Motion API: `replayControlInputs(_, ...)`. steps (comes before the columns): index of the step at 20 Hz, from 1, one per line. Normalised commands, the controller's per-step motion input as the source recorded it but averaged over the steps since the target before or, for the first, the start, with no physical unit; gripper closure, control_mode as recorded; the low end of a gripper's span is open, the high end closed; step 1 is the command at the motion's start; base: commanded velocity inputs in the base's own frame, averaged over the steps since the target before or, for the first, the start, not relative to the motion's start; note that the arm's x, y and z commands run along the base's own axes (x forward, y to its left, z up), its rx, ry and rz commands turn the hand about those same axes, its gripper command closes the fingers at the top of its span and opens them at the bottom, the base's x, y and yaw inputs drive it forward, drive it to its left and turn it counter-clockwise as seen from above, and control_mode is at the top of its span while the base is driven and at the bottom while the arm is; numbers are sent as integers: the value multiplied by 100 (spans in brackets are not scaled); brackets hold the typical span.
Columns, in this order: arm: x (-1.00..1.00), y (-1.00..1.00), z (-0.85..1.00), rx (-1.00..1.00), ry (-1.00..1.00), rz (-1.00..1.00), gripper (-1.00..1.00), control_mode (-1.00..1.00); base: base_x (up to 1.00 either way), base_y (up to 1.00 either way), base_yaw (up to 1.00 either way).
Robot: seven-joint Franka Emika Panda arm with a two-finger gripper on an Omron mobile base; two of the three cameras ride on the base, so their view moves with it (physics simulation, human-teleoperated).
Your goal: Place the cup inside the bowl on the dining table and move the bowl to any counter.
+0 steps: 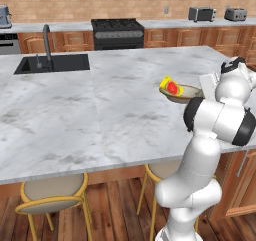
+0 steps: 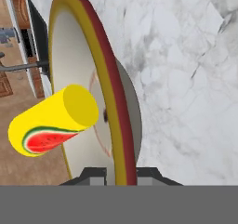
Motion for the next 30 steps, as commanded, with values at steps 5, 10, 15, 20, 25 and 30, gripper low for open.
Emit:
replayControlInputs(5, 0, 21, 28, 1, 0, 0, 100, -100, 0, 0, 0)
replayControlInputs(10, 0, 15, 31, 0, -1, 0, 100, -100, 0, 0, 0)
replayControlInputs(15, 0, 9, 18, 0, 0, 0, 100, -100, 0, 0, 0)
replayControlInputs(20, 0, 1, 2, 0, 0, 0, 100, -100, 0, 0, 0)
replayControlInputs(25, 0, 0, 0, 0, 0, 0, 100, -100, 0, 0, 0)
replayControlInputs(30, 0, 0, 0, 0, 0, 0, 100, -100, 0, 0, 0)
